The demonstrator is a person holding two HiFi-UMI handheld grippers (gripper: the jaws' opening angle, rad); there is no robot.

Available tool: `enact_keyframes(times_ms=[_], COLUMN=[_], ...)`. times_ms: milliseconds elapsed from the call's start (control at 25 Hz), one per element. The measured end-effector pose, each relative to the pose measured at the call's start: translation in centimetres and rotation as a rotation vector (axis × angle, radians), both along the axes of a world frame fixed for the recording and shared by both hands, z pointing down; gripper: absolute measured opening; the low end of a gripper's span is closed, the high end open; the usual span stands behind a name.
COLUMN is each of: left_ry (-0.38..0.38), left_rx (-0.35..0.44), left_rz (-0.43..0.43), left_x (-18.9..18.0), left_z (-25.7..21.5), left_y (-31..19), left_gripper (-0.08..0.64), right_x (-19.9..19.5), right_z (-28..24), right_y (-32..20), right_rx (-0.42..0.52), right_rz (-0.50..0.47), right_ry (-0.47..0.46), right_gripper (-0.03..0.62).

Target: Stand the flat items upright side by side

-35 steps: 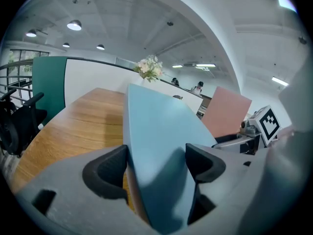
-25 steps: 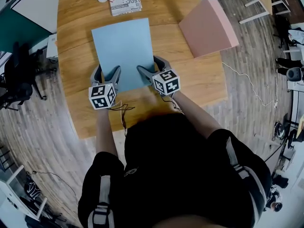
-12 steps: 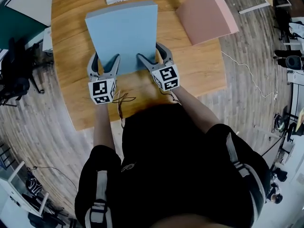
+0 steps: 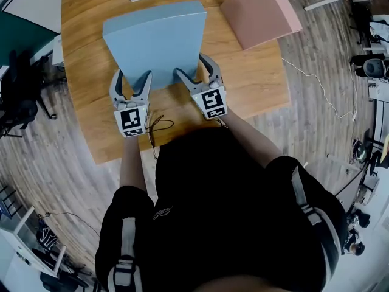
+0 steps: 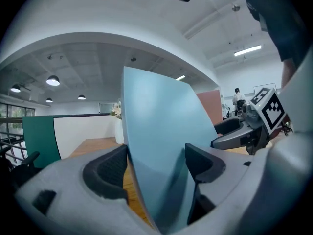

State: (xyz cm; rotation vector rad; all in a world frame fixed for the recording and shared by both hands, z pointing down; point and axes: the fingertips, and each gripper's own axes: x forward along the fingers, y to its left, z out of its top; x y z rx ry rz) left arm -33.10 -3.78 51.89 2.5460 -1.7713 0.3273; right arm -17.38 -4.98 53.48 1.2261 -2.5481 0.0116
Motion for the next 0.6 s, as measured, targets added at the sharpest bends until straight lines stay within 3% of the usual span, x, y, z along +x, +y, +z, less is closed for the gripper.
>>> enact_keyframes(times_ms=[280, 440, 600], left_ry=[-0.051, -0.077, -0.096], left_rx=[0.014, 0.011, 0.017], left_rz=[0.026, 0.031, 0.049], left_x=[0.6, 0.8, 1.1], left_z=[-0.2, -0.3, -0.5], left_y=[1.5, 2.9, 4.3], left_gripper=[0.368, 0.352, 0.327], right_x=[0.9, 1.6, 2.3], right_z=[-0.3, -0.3, -0.7], right_y=[1.0, 1.8, 3.2], right_rx=[-0.038, -0.086, -0.116], right_rz=[0.013, 0.026, -0.045], right_ry=[-0.026, -0.091, -0.109], right_gripper=[0.308, 0.295, 0.295])
